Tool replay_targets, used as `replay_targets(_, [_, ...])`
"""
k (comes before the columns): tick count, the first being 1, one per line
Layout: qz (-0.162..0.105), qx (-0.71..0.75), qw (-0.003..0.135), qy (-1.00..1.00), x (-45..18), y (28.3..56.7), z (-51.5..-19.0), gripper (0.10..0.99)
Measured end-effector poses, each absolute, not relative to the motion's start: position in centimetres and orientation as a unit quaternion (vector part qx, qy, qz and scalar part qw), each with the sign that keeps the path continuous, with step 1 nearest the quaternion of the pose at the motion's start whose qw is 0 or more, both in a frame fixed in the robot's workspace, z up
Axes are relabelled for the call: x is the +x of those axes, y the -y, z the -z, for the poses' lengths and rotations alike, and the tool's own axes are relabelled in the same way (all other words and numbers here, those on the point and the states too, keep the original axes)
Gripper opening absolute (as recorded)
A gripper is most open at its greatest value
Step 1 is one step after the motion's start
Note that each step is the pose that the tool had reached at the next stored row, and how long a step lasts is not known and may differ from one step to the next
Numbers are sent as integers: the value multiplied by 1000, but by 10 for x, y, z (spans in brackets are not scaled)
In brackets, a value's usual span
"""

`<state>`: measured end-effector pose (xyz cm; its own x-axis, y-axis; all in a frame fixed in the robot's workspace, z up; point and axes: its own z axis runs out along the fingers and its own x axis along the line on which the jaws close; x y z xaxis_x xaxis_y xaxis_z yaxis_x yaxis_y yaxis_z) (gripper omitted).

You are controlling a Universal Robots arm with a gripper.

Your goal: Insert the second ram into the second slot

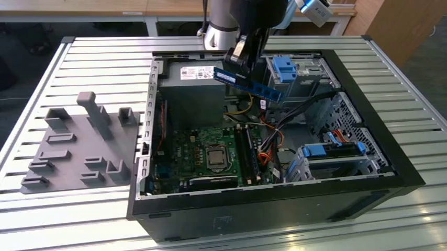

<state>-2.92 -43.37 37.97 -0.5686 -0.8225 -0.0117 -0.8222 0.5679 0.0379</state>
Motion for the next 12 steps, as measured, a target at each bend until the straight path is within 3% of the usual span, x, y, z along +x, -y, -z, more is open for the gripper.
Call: replay_targets(12, [20, 448, 3, 894, -29, 434, -380, 137])
